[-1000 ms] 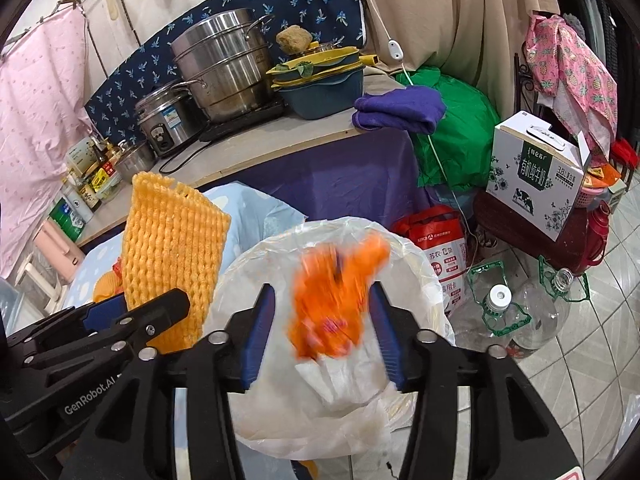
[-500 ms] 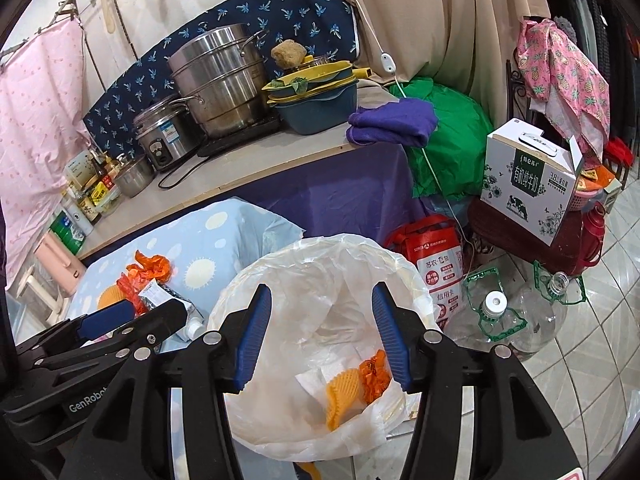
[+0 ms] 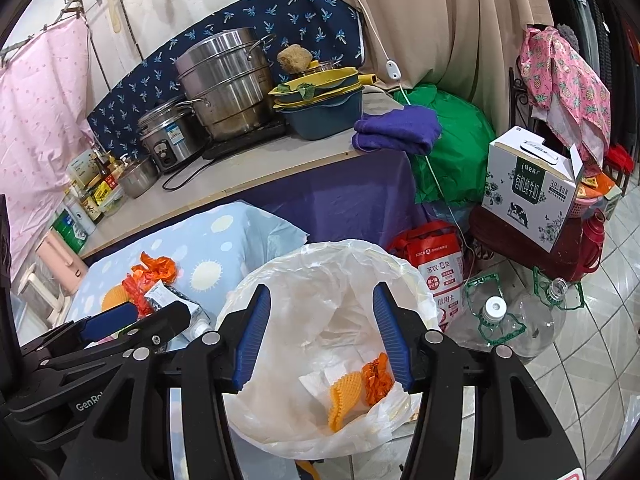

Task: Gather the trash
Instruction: 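Open both grippers to drop the net and bag into the bin, then move both grippers back to the table, left toward the clear plastic bag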

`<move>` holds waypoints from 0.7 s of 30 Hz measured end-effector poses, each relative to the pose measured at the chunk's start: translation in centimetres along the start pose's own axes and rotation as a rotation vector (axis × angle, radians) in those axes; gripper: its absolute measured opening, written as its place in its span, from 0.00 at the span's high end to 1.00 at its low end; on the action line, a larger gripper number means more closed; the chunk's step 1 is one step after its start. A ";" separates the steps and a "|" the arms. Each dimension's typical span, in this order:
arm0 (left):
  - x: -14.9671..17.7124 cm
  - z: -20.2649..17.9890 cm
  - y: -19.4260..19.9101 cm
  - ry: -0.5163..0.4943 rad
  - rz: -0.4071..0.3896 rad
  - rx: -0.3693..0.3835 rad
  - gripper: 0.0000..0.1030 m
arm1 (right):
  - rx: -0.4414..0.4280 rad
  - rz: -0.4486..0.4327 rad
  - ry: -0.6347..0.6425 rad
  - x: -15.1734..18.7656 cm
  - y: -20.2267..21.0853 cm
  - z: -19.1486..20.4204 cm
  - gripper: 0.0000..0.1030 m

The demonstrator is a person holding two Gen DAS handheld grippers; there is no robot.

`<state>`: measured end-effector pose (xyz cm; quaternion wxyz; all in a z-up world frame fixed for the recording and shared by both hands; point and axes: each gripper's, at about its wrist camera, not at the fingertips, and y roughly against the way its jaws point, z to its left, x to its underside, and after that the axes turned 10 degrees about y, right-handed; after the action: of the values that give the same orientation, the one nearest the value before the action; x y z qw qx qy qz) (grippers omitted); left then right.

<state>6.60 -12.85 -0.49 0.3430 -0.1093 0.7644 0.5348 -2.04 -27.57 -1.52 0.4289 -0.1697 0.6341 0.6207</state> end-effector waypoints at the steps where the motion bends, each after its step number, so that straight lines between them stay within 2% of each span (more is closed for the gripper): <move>1: 0.0 0.2 0.1 0.004 -0.001 -0.003 0.32 | -0.001 -0.001 0.004 0.0 0.1 0.2 0.48; 11: 0.2 4.6 1.4 0.076 -0.002 -0.046 0.32 | -0.028 -0.005 0.045 -0.4 0.3 2.9 0.48; 13: 0.3 5.8 1.7 0.100 -0.001 -0.060 0.26 | -0.035 -0.003 0.056 -0.4 0.2 3.7 0.48; 21: 1.5 11.9 3.5 0.186 -0.015 -0.154 0.26 | -0.087 0.016 0.114 -0.2 -0.3 8.0 0.48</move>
<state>8.48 -0.47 -1.16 0.2650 -0.1901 0.7487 0.5771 0.92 -20.17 -0.45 0.3793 -0.2183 0.6312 0.6404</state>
